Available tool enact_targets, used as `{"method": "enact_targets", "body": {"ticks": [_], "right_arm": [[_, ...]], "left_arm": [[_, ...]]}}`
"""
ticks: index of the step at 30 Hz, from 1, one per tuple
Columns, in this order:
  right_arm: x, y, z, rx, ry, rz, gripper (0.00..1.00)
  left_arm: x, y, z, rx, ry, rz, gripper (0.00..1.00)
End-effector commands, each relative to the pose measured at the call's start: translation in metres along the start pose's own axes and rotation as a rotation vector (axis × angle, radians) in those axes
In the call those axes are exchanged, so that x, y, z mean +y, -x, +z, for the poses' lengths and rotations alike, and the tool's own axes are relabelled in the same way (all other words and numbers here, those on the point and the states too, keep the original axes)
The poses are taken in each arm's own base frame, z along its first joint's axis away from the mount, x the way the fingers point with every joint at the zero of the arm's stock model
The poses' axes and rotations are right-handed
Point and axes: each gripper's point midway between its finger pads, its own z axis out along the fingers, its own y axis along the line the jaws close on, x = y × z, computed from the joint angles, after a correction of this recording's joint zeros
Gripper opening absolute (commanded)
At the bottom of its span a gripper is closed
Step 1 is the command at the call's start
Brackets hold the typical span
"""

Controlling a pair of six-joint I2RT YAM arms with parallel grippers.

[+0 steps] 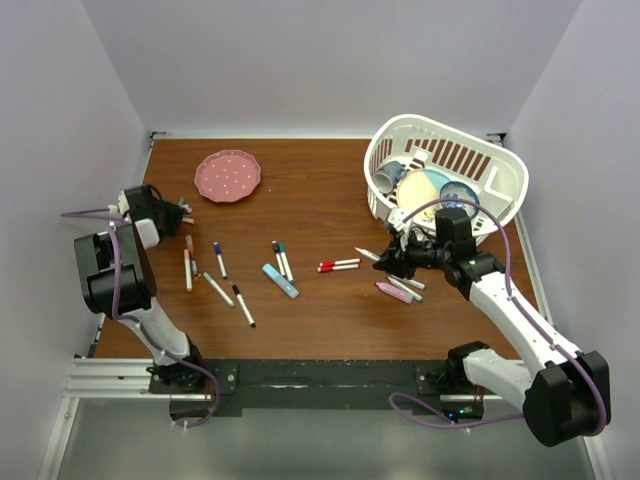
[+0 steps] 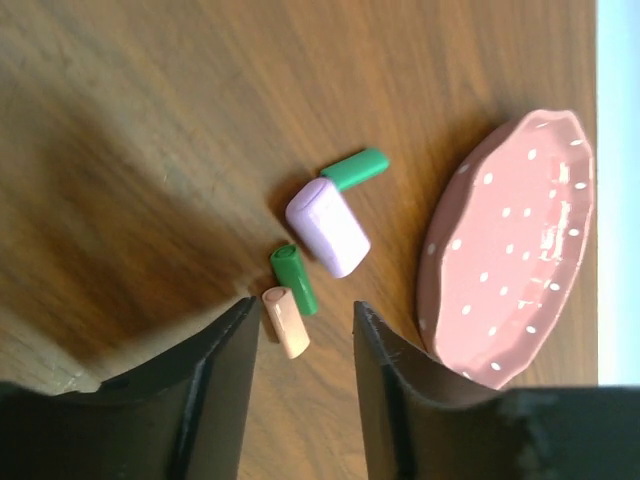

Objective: Open the pen caps

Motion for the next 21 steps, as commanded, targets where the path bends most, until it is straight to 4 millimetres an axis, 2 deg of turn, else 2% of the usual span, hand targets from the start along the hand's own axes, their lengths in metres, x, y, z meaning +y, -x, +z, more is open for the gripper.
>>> {"method": "enact_targets", "body": {"ticks": [1,2,3,4,5,6,8,9,11,12,13,14,15,16,17,19,20,21], "right_arm": [[-0.008,-0.002,-0.01,0.049,-0.032,-0.071,0.0],[-0.01,-0.008,-0.01,0.078,-0.031,-0.103,0.0],[-0.016,-0.01,-0.013,0.109,-0.055,-0.123,0.0],[-0.014,-0.021,-0.016,0.157,-0.05,-0.118,0.0],[-0.018,-0.025,-0.018,0.183,-0.064,-0.136,0.0],[-0.025,-0.03,-0.022,0.221,-0.102,-0.143,0.0],[-0.027,-0.039,-0.029,0.276,-0.127,-0.148,0.0],[-0.033,-0.044,-0.034,0.309,-0.171,-0.151,0.0],[-0.039,-0.051,-0.04,0.346,-0.216,-0.156,0.0],[-0.04,-0.058,-0.042,0.365,-0.232,-0.153,0.0],[-0.046,-0.064,-0.047,0.394,-0.277,-0.157,0.0],[-0.048,-0.069,-0.048,0.412,-0.291,-0.153,0.0],[-0.048,-0.076,-0.049,0.432,-0.294,-0.148,0.0],[-0.05,-0.084,-0.048,0.461,-0.293,-0.138,0.0],[-0.05,-0.088,-0.048,0.478,-0.291,-0.13,0.0],[-0.053,-0.097,-0.044,0.515,-0.283,-0.097,0.01],[-0.053,-0.101,-0.043,0.531,-0.279,-0.084,0.01],[-0.055,-0.103,-0.042,0.537,-0.279,-0.074,0.02]], "left_arm": [[-0.031,0.024,-0.02,-0.026,-0.1,0.032,0.53],[-0.037,0.026,-0.026,-0.027,-0.123,0.043,0.6],[-0.045,0.025,-0.034,-0.007,-0.162,0.069,0.64],[-0.057,0.028,-0.047,-0.013,-0.207,0.093,0.68],[-0.063,0.025,-0.055,-0.003,-0.238,0.117,0.69],[-0.078,0.02,-0.074,0.017,-0.319,0.152,0.7],[-0.084,0.006,-0.092,0.039,-0.411,0.184,0.72],[-0.097,0.001,-0.114,0.045,-0.497,0.215,0.73],[-0.099,-0.016,-0.132,0.057,-0.58,0.253,0.77],[-0.108,-0.02,-0.151,0.05,-0.636,0.301,0.79],[-0.109,-0.027,-0.158,0.052,-0.656,0.337,0.8],[-0.113,-0.044,-0.166,0.085,-0.676,0.387,0.8],[-0.119,-0.05,-0.178,0.059,-0.704,0.472,0.81],[-0.121,-0.058,-0.185,0.063,-0.717,0.522,0.81],[-0.124,-0.076,-0.193,0.102,-0.73,0.576,0.81],[-0.124,-0.085,-0.206,0.076,-0.749,0.691,0.81],[-0.12,-0.098,-0.211,0.104,-0.743,0.73,0.81],[-0.12,-0.096,-0.218,0.051,-0.741,0.779,0.81]]}}
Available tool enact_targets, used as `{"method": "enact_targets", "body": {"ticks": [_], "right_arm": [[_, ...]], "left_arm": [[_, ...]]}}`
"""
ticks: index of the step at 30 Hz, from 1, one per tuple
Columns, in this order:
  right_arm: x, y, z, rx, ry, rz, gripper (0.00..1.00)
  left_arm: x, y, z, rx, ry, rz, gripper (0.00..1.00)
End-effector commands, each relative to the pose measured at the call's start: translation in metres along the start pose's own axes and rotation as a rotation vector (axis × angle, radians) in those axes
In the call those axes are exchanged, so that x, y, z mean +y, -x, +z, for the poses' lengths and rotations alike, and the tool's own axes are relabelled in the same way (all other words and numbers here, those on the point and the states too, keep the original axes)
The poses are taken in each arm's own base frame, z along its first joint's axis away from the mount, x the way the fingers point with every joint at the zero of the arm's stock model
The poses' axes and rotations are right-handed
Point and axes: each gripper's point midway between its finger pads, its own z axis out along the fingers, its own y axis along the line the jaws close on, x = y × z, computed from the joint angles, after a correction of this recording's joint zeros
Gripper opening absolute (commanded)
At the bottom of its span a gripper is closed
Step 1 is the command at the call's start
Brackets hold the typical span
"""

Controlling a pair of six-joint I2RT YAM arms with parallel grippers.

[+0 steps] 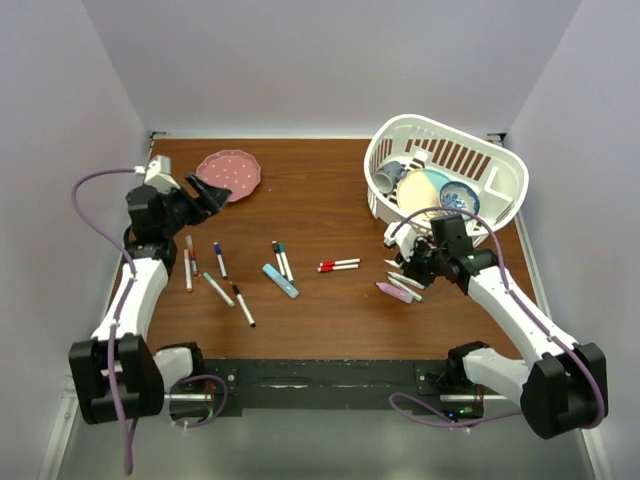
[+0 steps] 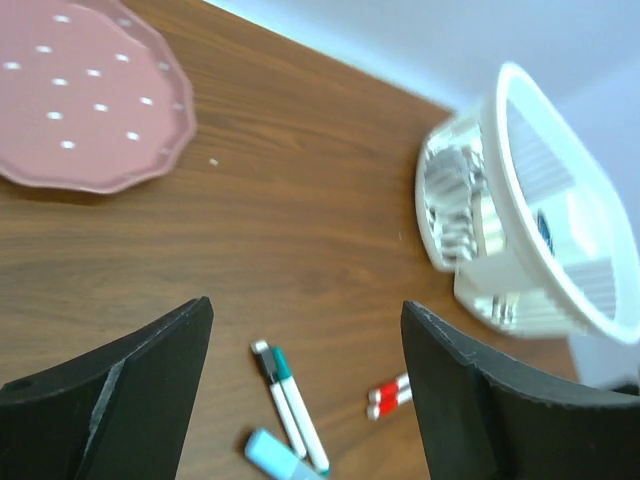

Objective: Open the pen caps

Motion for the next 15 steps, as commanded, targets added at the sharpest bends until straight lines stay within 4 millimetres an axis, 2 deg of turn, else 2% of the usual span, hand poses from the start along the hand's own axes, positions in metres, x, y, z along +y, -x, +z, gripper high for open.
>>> {"method": "enact_targets", "body": {"ticks": [1,2,4,5,6,15], "right_arm": [[-0.007,-0.019,0.009,0.099,-0.019,0.028,0.02],[-0.008,-0.022,0.013,0.118,-0.017,0.039,0.02],[-0.01,-0.024,0.015,0.126,-0.025,0.05,0.04],[-0.009,-0.027,0.018,0.138,-0.018,0.055,0.06],[-0.01,-0.029,0.019,0.146,-0.02,0.058,0.09],[-0.008,-0.039,0.03,0.198,0.01,0.075,0.16]], "left_arm": [[-0.022,-0.019,-0.019,0.031,-0.027,0.271,0.82],[-0.019,-0.037,-0.024,0.073,-0.013,0.277,0.83],[-0.022,-0.037,-0.034,0.045,-0.013,0.305,0.84],[-0.027,-0.047,-0.036,0.064,-0.029,0.315,0.85],[-0.03,-0.044,-0.039,0.045,-0.032,0.329,0.86],[-0.037,-0.047,-0.039,0.058,-0.061,0.327,0.87]]}}
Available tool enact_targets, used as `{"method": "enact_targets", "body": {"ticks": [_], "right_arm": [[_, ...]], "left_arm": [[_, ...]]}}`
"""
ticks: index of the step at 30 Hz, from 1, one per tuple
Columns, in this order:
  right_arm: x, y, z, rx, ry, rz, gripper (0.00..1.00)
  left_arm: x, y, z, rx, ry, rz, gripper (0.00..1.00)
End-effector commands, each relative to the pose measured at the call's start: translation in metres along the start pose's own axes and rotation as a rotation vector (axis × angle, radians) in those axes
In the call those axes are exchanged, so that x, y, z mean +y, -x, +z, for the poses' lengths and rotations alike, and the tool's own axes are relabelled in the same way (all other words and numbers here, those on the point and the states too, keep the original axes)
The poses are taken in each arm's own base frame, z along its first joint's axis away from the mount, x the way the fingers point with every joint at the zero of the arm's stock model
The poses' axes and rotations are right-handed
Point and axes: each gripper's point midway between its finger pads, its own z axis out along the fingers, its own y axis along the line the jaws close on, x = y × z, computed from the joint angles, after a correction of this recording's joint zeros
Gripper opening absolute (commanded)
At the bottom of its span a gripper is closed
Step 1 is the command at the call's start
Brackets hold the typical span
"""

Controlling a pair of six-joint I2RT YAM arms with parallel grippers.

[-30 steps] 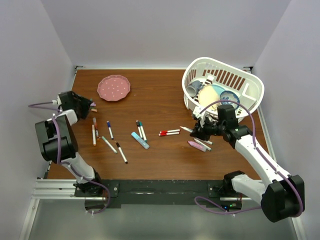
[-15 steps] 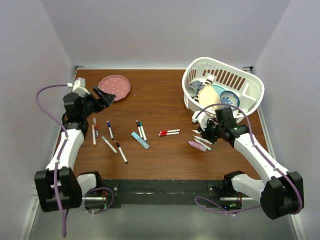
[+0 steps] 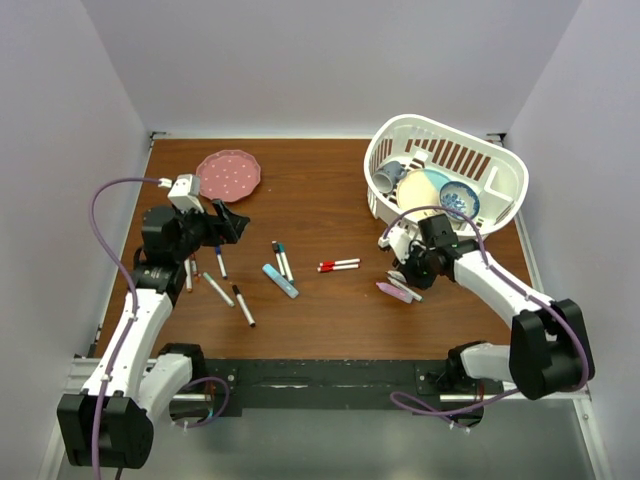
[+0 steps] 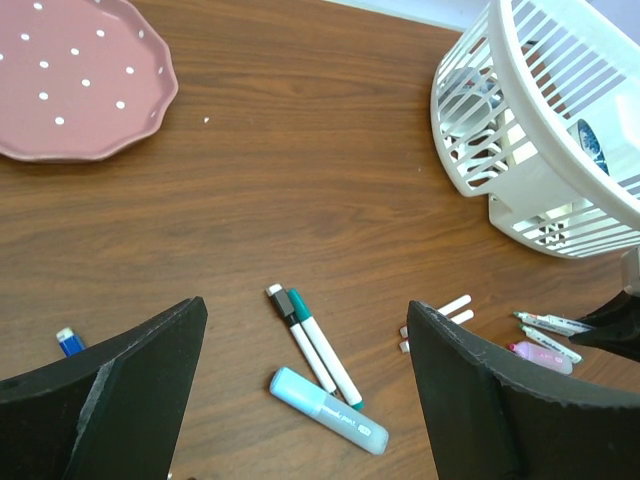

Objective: Open the pen caps

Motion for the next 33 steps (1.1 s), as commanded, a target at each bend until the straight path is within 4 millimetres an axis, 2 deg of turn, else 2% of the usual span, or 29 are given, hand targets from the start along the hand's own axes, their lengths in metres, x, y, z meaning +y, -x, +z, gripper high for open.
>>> {"method": "enact_targets", "body": {"ticks": [1,9,16,17,19,20,21,24,25,28,31,33], "right_arm": [[-0.004,0.001,0.003,0.013,-0.007,0.006,0.18],[-0.004,-0.001,0.004,0.025,0.002,0.012,0.29],[-0.005,0.012,-0.008,-0.015,-0.001,-0.011,0.38],[-0.007,0.022,-0.015,-0.045,-0.006,-0.027,0.38],[0.003,0.032,-0.021,-0.09,0.065,-0.086,0.41],[0.003,0.044,-0.027,-0.125,0.087,-0.128,0.42],[0.02,0.05,-0.032,-0.164,0.176,-0.163,0.46],[0.036,0.069,-0.04,-0.268,0.262,-0.402,0.56],[0.047,0.078,-0.041,-0.31,0.298,-0.454,0.64],[0.055,0.098,-0.03,-0.317,0.302,-0.558,0.69],[0.052,0.13,-0.023,-0.306,0.308,-0.568,0.68],[0.049,0.143,-0.016,-0.298,0.307,-0.55,0.67]], "left_arm": [[0.0,0.002,-0.002,-0.009,0.0,0.037,0.87],[-0.003,0.005,-0.004,-0.022,-0.006,0.043,0.87],[-0.002,0.004,-0.003,-0.021,-0.007,0.041,0.87],[-0.002,0.003,-0.003,-0.018,-0.006,0.04,0.87],[-0.003,0.005,-0.004,-0.022,-0.006,0.043,0.87],[-0.003,0.004,-0.004,-0.021,-0.007,0.042,0.87],[-0.003,0.005,-0.004,-0.021,-0.009,0.043,0.87],[-0.002,0.006,-0.004,-0.025,-0.001,0.044,0.87],[-0.001,0.006,-0.004,-0.024,0.003,0.043,0.87],[0.0,0.007,-0.005,-0.029,0.011,0.045,0.87],[0.002,0.007,-0.005,-0.028,0.021,0.047,0.87],[0.003,0.007,-0.005,-0.03,0.028,0.046,0.87]]}}
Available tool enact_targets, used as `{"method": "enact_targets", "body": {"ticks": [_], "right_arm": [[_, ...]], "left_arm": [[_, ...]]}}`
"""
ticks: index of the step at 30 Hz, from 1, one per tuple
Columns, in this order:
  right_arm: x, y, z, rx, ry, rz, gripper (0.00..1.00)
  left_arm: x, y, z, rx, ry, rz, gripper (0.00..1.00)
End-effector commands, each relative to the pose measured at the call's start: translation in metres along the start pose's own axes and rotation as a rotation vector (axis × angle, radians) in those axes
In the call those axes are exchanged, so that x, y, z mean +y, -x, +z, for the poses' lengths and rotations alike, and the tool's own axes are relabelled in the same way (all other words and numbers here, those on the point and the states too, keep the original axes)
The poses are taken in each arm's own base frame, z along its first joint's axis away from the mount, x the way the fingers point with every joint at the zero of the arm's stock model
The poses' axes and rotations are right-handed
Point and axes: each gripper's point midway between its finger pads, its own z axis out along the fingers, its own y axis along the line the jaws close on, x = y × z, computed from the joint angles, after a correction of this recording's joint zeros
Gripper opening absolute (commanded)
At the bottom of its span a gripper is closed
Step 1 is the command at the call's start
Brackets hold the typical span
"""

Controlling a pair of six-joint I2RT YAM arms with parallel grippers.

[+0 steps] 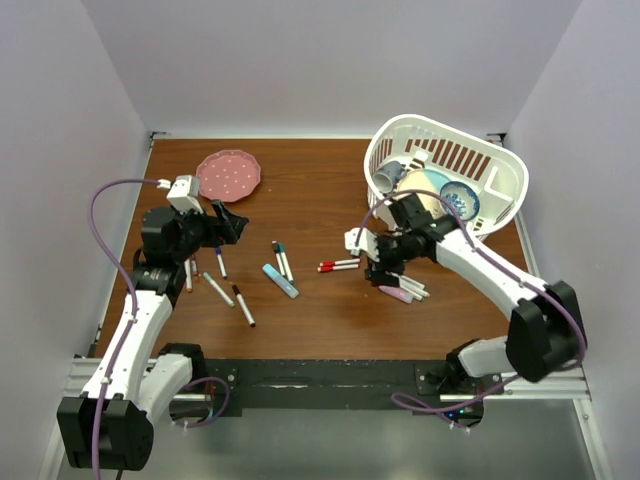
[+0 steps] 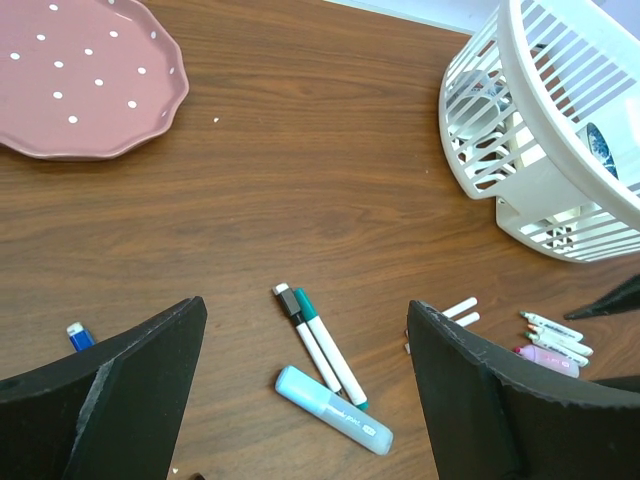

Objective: Open the pen caps

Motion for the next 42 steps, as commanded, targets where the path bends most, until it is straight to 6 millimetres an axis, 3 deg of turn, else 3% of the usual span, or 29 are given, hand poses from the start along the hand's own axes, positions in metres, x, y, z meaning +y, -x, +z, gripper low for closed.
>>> {"method": "enact_targets", "body": {"ticks": [1,7,11,18,27,34,42], "right_arm": [[-0.039,0.038,0.015,-0.032,-0.014,-0.061,0.66],[-0.072,0.04,0.048,0.058,-0.023,-0.021,0.58],[-0.075,0.03,0.073,0.126,0.008,0.007,0.54],[-0.076,0.017,0.095,0.211,0.038,0.023,0.48],[-0.077,0.011,0.101,0.238,0.051,0.037,0.41],[-0.074,0.025,0.099,0.193,0.076,0.052,0.4],[-0.077,0.01,0.109,0.239,0.075,0.066,0.35]], "left_arm": [[0.001,0.009,-0.003,-0.033,0.011,0.048,0.87],[0.001,0.01,-0.003,-0.035,0.013,0.048,0.87],[0.001,0.009,-0.003,-0.034,0.012,0.049,0.87],[-0.002,0.009,-0.003,-0.031,-0.003,0.05,0.87],[-0.004,0.01,-0.003,-0.034,-0.016,0.052,0.87],[-0.005,0.01,-0.004,-0.037,-0.018,0.053,0.87],[-0.005,0.011,-0.004,-0.037,-0.02,0.053,0.87]]}}
